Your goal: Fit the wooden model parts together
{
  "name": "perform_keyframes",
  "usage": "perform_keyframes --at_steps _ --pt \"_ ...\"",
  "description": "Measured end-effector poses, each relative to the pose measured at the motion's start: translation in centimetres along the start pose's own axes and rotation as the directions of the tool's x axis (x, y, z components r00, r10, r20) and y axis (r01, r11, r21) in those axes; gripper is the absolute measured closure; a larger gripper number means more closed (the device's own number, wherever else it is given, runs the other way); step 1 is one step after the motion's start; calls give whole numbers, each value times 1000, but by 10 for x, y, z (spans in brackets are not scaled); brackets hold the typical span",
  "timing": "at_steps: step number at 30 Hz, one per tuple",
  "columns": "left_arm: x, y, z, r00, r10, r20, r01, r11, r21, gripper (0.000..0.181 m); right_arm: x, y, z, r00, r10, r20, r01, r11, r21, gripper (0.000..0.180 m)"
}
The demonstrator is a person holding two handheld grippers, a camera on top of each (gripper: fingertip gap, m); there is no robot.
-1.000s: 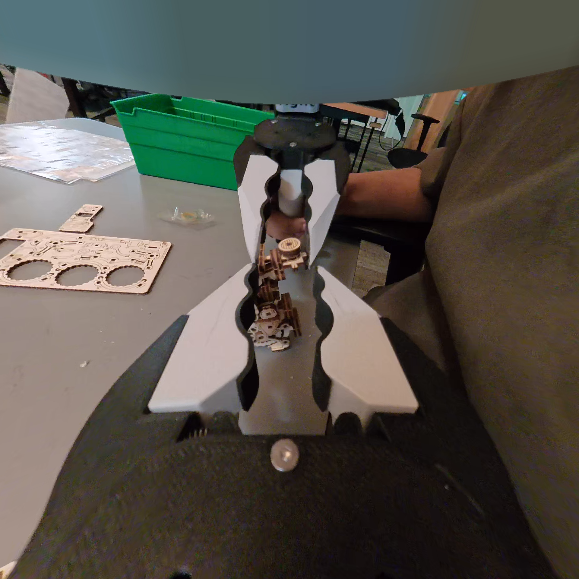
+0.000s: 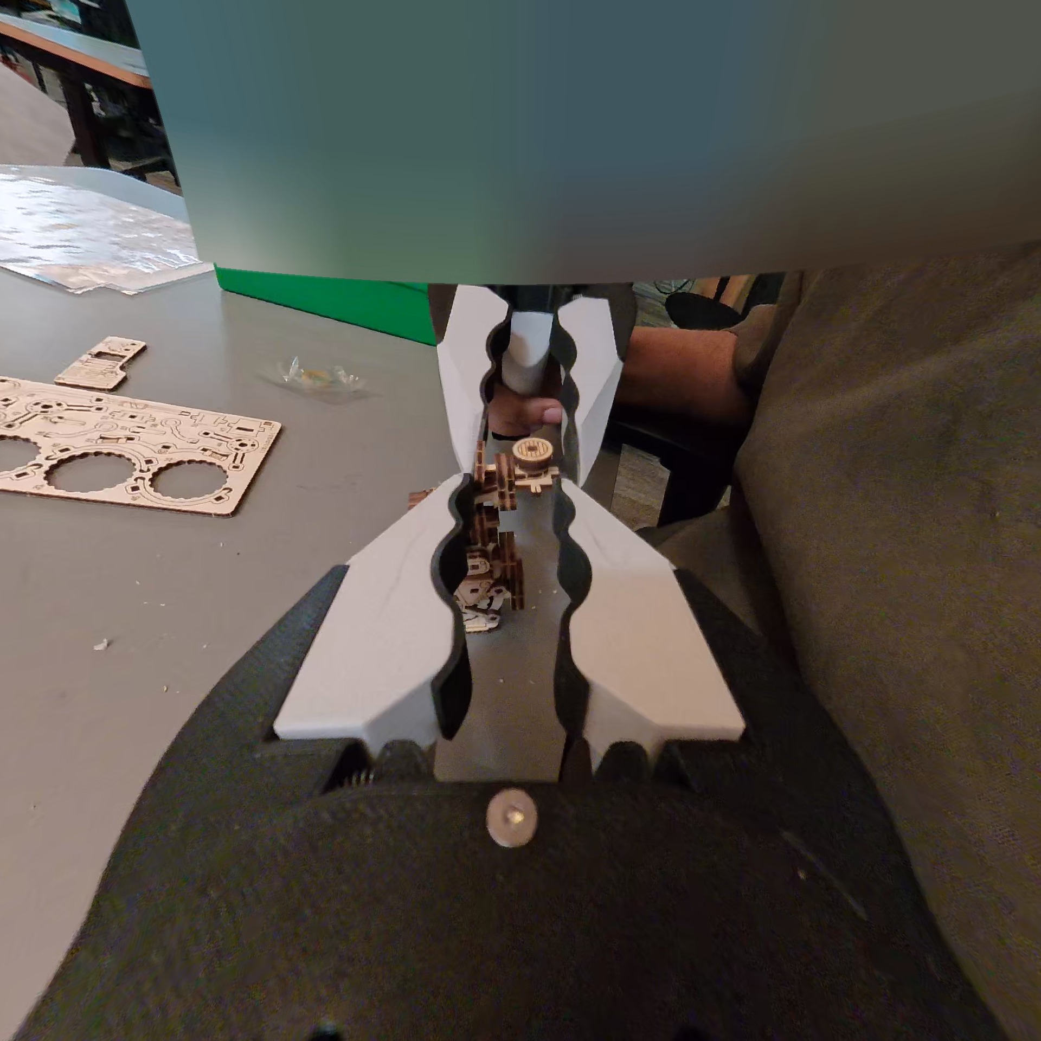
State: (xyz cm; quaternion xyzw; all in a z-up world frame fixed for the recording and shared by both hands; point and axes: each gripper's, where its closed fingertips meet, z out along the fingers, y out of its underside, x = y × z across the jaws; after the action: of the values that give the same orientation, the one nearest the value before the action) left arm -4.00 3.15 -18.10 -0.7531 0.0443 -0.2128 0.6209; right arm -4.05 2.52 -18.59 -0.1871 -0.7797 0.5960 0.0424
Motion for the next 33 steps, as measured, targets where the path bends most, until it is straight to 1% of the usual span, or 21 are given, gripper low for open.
perform_keyframes --at_steps 7,14,21,33 --pt "4 2 1 1000 23 -16 -23 1000 -8 157 4 -6 -8 999 42 12 -43 998 43 147" --pt "6 2 2 1000 21 -22 -21 1000 -9 157 0 -2 -4 1000 -23 -2 23 1000 10 153" --pt "7 2 2 999 23 -27 -23 1000 -12 157 1 -3 -4 996 -77 -35 77 997 1 151" --pt "9 3 3 999 23 -38 -24 1000 -17 157 -4 -3 -3 995 -97 -18 97 995 2 155"
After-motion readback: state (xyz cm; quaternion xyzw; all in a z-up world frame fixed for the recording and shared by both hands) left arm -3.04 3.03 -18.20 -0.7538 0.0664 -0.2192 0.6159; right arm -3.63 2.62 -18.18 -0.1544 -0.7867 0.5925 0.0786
